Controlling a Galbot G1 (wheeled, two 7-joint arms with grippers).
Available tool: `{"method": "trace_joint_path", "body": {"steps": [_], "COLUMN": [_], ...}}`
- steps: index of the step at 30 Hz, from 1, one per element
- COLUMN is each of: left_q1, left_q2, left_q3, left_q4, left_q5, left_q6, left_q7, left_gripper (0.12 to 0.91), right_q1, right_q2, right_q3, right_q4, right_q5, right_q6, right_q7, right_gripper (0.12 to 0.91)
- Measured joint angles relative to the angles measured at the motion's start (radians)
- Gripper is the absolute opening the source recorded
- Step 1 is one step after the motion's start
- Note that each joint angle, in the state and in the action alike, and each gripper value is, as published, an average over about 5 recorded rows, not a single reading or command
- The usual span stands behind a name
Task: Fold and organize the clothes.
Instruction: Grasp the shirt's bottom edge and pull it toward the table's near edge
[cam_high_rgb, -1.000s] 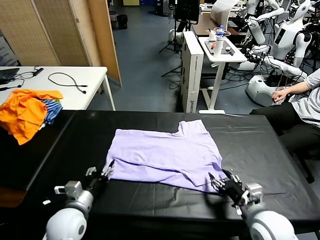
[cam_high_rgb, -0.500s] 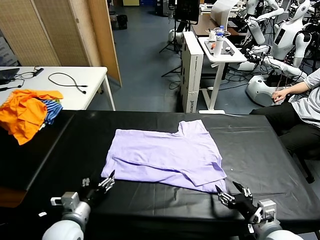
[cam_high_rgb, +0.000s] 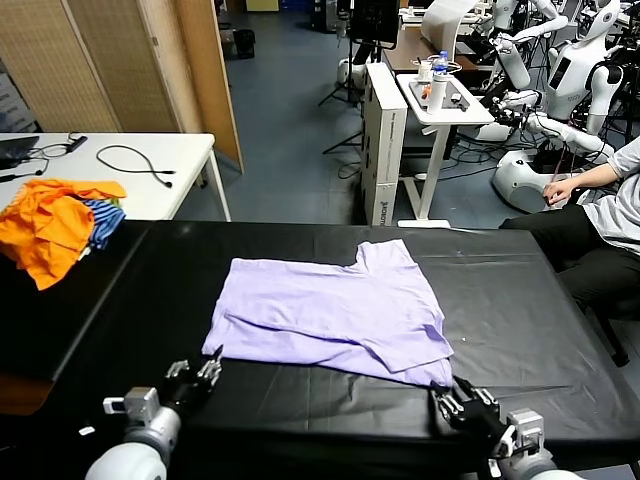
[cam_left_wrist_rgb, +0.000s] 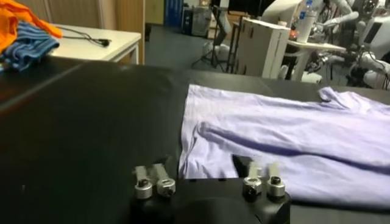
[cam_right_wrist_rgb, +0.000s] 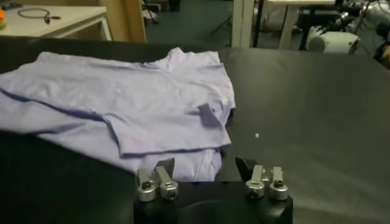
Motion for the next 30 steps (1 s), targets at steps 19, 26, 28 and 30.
{"method": "trace_joint_path", "body": {"steps": [19, 26, 28, 30], "left_q1": [0.02, 0.076, 0.1, 0.124], "left_q2": [-0.005, -0.035, -0.042, -0.048], "left_q3": [-0.015, -0.051, -0.063, -0.075], "left_q4": [0.017, -0.036, -0.053, -0.067], "left_q5": [0.013, 0.029, 0.032, 0.033], "left_q6": [0.008, 0.009, 0.009, 0.009], "left_q7": [0.031, 0.015, 0.007, 0.002], "left_gripper": [0.198, 0.147, 0.147, 0.147], "right_q1": [0.003, 0.037, 0.042, 0.041], "right_q2": [-0.008, -0.086, -0.117, -0.148], "right_q3": [-0.031, -0.054, -0.06, -0.062], "right_q4": [-0.002, -0.004, -0.006, -0.009], "right_q5": [-0.023, 0.048, 0.065, 0.077], "right_q6": [-0.005, -0.049, -0.065, -0.077], "right_q7": [-0.021, -0.029, -0.027, -0.026], "right_gripper": [0.141, 0.14, 0.14, 0.14]}}
